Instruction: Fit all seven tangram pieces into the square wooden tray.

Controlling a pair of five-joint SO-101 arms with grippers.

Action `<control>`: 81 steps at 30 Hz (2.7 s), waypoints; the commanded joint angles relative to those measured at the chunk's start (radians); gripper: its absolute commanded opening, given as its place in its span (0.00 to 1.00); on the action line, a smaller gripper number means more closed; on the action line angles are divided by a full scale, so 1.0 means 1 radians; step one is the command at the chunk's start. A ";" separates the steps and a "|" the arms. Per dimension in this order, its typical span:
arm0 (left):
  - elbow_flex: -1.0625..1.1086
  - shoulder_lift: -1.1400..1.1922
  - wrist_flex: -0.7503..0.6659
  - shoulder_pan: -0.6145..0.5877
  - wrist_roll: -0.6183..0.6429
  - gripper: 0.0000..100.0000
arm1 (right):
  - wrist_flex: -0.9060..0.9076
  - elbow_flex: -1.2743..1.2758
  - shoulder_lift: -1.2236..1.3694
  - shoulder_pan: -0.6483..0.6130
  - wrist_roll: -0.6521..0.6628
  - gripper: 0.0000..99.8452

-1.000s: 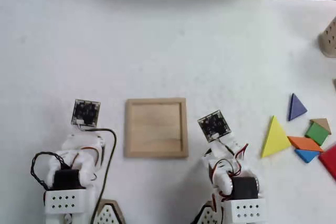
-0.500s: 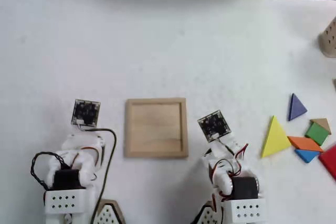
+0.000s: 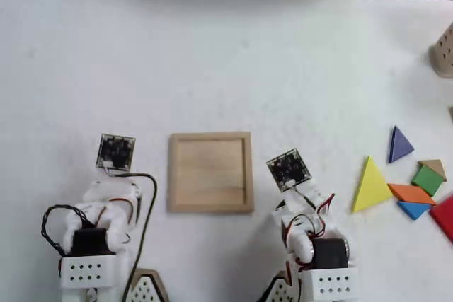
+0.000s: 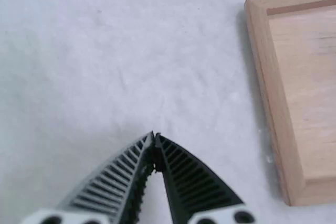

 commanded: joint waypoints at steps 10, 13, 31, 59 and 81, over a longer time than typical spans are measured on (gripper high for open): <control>-0.008 -0.010 0.005 0.015 -0.034 0.02 | 0.007 0.009 -0.010 0.007 0.011 0.02; -0.008 -0.010 0.005 0.015 -0.034 0.02 | 0.007 0.009 -0.010 0.007 0.011 0.02; -0.008 -0.010 0.005 0.015 -0.034 0.02 | 0.007 0.009 -0.010 0.007 0.011 0.02; -0.081 -0.010 0.003 0.081 -0.034 0.02 | 0.035 -0.057 -0.012 0.102 0.012 0.02; -1.025 0.572 0.014 0.305 0.147 0.02 | 0.058 -0.101 -0.012 0.387 0.057 0.02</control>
